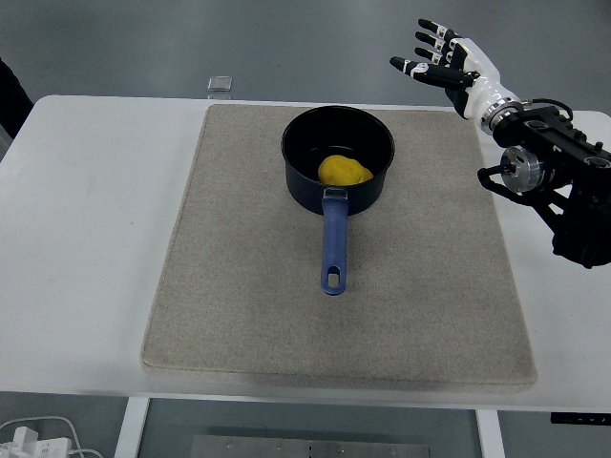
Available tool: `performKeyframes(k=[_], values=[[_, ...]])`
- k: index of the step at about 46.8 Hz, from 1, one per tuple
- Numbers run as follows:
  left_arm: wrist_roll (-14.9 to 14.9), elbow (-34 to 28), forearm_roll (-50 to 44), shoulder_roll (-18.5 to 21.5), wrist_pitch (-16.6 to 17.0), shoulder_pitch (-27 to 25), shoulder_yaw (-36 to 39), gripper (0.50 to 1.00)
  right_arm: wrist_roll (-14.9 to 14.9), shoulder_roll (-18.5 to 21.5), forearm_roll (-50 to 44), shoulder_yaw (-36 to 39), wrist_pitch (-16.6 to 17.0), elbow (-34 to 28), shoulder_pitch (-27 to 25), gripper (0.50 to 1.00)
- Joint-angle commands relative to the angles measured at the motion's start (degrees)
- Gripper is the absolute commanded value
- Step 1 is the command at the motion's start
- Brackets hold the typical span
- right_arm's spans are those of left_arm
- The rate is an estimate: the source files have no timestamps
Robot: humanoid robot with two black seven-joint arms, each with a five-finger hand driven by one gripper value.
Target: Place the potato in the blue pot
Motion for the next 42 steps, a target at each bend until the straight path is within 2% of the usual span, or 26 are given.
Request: performKeyframes(k=[1,7,11,15,42], values=[[0.0,0.0,0.1,0.0,0.0,0.0,0.0,0.999,0.0,0.0,5.6,0.2,-0.2,-1.3,0.0,0.926],[0.0,0.0,0.1,0.0,0.0,0.0,0.0,0.999,-0.7,0.7,11.3,5.8,0.0,-2.7,-0.3,0.926],[0.0,0.0,0.1,0.0,0.0,0.0,0.0,0.999,-3.0,1.0,11.5,9.9,-0.3,-2.7,-1.6,0.926],[0.0,0.0,0.1,0.0,0.0,0.0,0.0,0.999,-3.0,1.4,11.5,13.4,-1.1,-2.7,-2.3,0.926],[0.0,-0.5,0.1,0.0,0.0,0.0,0.0,0.999,-2.4,1.7,10.5,13.7,-1.4,-3.0,-4.0,0.926]])
